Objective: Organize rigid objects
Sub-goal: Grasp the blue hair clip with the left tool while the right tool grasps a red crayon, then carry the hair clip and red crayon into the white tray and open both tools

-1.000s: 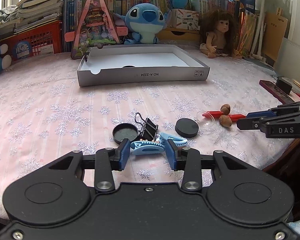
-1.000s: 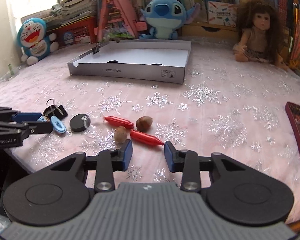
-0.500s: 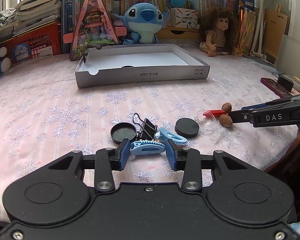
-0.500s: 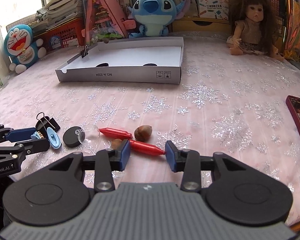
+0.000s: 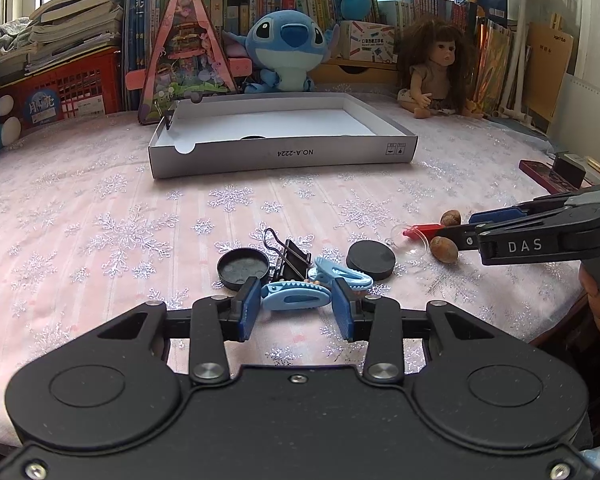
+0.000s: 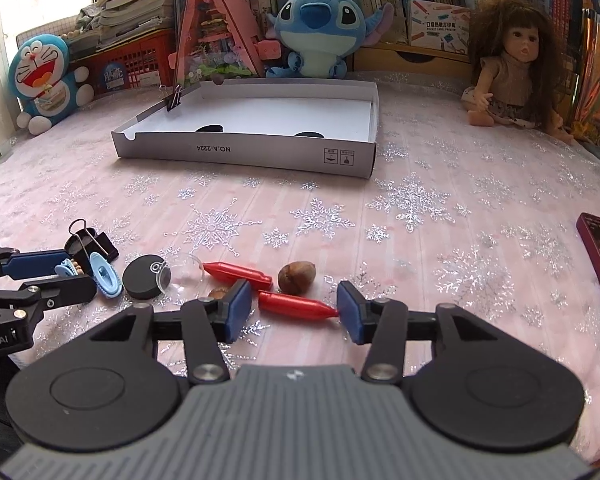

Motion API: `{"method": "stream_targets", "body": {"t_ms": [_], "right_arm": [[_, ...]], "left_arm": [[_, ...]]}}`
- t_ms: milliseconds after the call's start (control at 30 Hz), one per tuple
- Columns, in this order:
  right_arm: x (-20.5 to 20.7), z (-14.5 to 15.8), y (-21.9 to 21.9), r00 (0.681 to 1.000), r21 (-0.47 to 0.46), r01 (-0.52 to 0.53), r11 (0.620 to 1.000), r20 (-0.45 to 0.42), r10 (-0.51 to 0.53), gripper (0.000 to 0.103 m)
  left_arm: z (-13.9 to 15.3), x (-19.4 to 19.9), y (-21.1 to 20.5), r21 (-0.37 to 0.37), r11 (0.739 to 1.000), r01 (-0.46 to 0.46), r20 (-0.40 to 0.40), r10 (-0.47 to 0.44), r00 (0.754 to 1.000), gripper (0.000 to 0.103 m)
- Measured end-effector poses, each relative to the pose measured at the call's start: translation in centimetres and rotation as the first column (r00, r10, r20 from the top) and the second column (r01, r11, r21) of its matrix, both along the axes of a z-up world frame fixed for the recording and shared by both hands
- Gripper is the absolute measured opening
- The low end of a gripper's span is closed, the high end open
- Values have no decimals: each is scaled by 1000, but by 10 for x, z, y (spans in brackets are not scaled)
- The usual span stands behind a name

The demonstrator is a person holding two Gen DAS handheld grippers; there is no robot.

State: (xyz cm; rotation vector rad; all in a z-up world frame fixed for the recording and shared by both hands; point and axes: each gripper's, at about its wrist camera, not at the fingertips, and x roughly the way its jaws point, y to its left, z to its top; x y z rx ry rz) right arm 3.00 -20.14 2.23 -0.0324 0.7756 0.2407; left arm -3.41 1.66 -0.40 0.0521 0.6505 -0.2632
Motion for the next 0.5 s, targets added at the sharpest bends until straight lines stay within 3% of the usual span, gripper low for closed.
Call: {"method": "stream_targets", "body": {"t_ms": [300,500], "right_arm": [[-2,1,-3,1000,1,0,1000,10,0,49],[-3,3,-6,1000,-5,10,1000,18,-9,49]], "left_arm": [[1,0,2,-2,1000,-4,6,4,1000,37],[5,-2,2,-3,1000,-3,23,3,1000,37]]}}
